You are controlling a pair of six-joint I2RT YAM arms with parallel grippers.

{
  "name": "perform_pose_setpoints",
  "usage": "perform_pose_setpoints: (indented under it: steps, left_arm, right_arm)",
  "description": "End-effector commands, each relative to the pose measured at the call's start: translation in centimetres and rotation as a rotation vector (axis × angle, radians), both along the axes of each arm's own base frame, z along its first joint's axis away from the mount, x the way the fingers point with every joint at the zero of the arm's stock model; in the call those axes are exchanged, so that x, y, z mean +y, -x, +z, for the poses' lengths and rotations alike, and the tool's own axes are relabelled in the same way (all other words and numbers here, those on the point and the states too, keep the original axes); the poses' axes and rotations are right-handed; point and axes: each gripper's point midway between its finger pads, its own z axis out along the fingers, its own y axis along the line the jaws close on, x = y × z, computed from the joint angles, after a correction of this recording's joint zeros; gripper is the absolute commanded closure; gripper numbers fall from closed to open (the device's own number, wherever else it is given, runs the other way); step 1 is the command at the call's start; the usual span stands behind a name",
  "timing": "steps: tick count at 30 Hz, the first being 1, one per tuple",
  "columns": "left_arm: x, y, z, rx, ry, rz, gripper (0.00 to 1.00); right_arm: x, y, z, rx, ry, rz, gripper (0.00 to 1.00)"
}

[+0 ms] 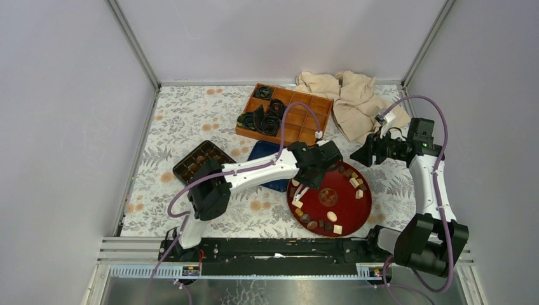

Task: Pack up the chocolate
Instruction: Pick up the fake chocolate from the plate.

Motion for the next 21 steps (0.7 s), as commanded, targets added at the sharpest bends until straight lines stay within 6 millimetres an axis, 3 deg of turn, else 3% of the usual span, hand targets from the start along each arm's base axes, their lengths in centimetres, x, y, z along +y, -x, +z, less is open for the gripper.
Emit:
perform_pose_setpoints:
  steps: [1,6,10,14,21]
  left_arm:
    - [-0.1,-1.5,0.7,-0.049,-0.016,0.012,0.54]
    - [-0.6,-1.5,0.5,-0.040,-0.010,0.004,0.59]
    - [-0.6,-1.4,0.8,-0.038,-0.002,0.005,0.71]
    - [-0.5,-0.9,2.2,-0.040,0.030,0.005,0.83]
    - [0.9,1.4,4.4,-0.011,0.088,0.005,0.91]
  right_arm:
    - [0.3,-0.1,1.1,-0.033,-0.017,0.024,0.40]
    - [0.3,-0.1,1.1,-0.031,-0.019,0.027,0.40]
    - [0.3,-0.1,1.1,-0.032,-0.019,0.027,0.40]
    - [0.3,-0.1,1.1,-0.032,-0.019,0.028,0.40]
    - [0.3,-0.1,1.2,-0.032,-0.022,0.029,0.40]
